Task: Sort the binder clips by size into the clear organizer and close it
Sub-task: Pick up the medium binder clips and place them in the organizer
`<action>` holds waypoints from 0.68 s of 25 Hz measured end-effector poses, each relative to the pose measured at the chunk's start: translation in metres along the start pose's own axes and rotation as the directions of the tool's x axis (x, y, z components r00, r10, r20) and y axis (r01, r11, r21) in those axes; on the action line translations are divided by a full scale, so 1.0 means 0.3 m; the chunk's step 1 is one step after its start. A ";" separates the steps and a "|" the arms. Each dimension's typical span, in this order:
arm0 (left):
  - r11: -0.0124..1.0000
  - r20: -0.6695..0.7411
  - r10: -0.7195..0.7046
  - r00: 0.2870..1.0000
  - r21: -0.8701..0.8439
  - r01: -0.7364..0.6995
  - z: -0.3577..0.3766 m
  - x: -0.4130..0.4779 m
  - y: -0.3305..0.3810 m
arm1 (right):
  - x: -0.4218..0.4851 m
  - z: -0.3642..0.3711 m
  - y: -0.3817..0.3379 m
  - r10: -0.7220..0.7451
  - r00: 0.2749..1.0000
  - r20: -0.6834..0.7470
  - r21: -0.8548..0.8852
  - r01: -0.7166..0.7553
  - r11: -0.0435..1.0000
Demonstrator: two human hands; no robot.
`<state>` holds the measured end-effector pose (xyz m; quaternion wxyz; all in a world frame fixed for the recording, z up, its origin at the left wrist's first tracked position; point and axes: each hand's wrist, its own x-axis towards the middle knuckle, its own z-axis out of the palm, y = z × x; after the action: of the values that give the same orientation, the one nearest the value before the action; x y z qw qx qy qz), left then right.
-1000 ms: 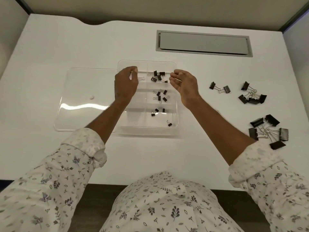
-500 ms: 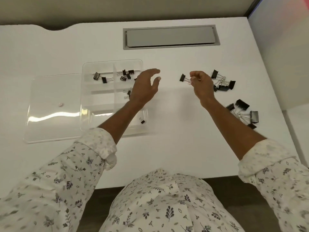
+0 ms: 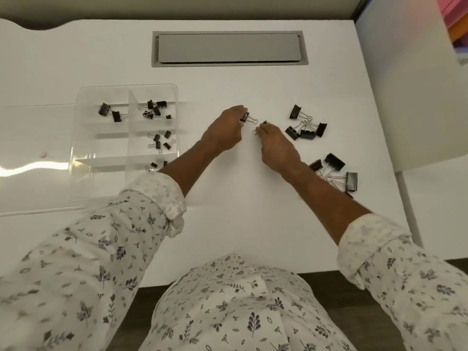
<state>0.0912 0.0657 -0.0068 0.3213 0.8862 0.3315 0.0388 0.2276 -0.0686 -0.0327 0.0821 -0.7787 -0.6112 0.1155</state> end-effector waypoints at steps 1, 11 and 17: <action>1.000 0.016 -0.010 1.000 0.011 0.009 0.007 0.025 -0.005 | -0.026 0.004 -0.011 -0.002 1.000 -0.017 0.001 0.002 1.000; 0.983 0.013 -0.011 1.000 0.182 0.008 0.026 0.013 -0.050 | -0.110 0.021 0.022 0.013 0.999 -0.048 0.093 -0.009 0.996; 0.994 -0.175 -0.083 0.981 0.058 0.094 0.034 -0.122 -0.120 | -0.105 0.037 0.007 0.030 0.997 -0.077 0.192 -0.015 0.981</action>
<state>0.0452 0.0584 -0.0309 0.2636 0.8739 0.3984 0.0900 0.2192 -0.0999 -0.0414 0.1798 -0.7781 -0.5846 0.1434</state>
